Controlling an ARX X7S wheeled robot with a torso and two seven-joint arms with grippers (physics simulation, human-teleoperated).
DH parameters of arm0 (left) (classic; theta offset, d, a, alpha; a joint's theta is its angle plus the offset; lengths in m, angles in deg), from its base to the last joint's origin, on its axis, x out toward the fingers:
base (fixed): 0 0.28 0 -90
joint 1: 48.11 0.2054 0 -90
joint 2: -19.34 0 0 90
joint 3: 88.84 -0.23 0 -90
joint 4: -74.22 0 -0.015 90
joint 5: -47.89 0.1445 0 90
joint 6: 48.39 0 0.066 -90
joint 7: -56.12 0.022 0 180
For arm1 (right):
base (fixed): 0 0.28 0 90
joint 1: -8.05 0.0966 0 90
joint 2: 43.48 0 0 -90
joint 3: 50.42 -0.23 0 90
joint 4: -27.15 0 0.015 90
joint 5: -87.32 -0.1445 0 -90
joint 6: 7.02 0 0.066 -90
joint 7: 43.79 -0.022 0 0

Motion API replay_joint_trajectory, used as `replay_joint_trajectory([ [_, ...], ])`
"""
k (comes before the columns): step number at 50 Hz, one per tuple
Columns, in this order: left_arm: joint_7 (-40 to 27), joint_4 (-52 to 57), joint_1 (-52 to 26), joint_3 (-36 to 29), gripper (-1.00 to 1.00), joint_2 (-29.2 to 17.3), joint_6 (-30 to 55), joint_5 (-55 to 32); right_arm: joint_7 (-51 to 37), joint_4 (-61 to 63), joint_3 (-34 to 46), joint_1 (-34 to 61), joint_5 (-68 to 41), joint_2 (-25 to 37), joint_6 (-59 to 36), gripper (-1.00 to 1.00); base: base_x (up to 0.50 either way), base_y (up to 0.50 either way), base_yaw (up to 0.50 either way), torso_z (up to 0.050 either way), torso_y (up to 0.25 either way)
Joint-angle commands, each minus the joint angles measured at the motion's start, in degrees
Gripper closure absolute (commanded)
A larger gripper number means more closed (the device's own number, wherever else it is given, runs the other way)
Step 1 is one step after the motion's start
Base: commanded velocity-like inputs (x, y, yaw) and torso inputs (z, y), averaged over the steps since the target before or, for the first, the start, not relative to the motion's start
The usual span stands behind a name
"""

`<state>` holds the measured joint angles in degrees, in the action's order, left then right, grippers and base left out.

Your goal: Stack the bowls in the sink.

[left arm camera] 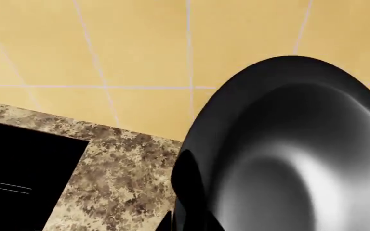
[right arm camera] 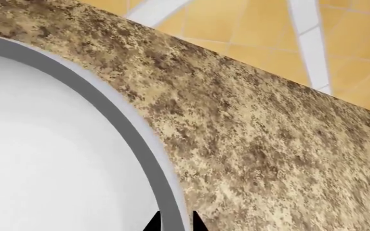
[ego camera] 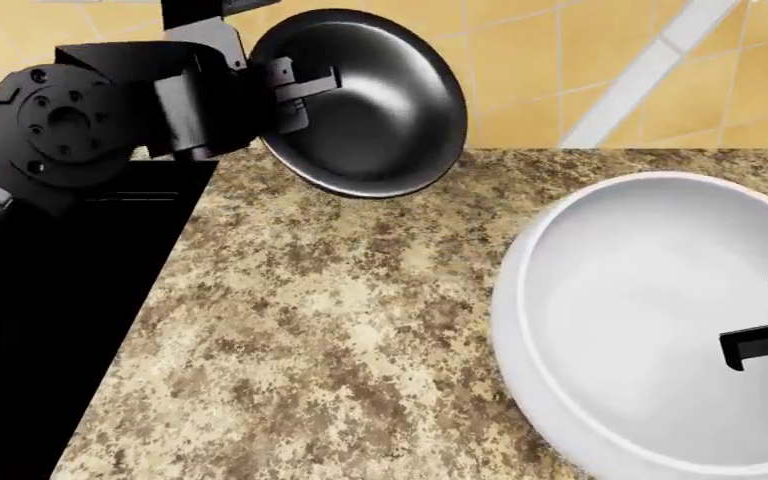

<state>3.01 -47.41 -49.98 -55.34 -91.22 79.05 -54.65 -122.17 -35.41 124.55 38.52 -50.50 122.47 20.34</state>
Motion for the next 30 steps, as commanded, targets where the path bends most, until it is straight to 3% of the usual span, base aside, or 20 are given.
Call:
replay_joint_trajectory([
  [1,-7.40,15.84,-3.15,3.89,1.00,-9.35,-1.55,0.52,4.60,0.64,-4.23,2.03,4.88,-0.35,0.29,1.00,0.00,0.00,0.00,0.000,0.000],
  [17,-10.99,33.01,-12.62,6.79,1.00,-21.40,8.59,-5.37,16.18,2.20,-13.40,5.23,18.53,-1.95,3.17,1.00,0.00,0.00,0.00,0.000,0.000],
  [30,-16.95,42.22,-19.05,7.10,1.00,-29.23,17.35,-16.08,12.27,-2.04,-19.25,12.57,11.39,-0.87,-0.27,1.00,0.00,0.00,0.00,0.000,0.000],
])
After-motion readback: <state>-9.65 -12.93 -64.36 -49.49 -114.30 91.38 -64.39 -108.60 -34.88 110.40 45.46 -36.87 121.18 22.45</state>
